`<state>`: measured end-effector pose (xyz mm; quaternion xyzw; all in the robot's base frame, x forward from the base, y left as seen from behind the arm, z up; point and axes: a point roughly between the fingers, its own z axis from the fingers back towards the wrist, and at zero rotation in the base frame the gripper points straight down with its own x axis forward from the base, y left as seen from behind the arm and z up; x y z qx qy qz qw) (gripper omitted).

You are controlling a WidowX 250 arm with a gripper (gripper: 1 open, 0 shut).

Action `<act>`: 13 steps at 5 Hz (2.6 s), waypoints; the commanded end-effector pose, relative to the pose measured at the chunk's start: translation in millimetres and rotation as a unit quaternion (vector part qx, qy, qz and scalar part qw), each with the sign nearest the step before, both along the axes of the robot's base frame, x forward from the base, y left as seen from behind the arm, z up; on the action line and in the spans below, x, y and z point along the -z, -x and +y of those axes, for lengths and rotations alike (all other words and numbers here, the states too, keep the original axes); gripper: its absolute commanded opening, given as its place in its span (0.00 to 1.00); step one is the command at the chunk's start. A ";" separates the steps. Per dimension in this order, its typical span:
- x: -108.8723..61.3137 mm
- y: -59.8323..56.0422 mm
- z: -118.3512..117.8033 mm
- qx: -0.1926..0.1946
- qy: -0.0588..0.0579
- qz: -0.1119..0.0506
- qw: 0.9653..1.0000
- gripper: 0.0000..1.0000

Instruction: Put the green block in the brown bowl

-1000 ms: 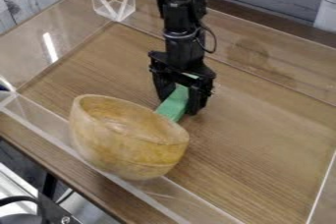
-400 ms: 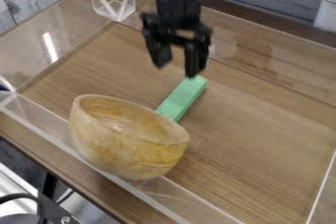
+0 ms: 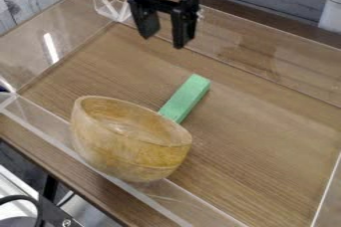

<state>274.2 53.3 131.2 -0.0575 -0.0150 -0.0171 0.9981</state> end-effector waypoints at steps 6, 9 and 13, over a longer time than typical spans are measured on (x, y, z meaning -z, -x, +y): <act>18.6 3.0 -12.7 0.024 -0.018 -0.016 0.999 1.00; 38.3 -0.5 -22.3 0.029 -0.018 -0.014 0.999 1.00; 58.2 -12.9 -28.1 0.030 -0.024 -0.021 0.999 1.00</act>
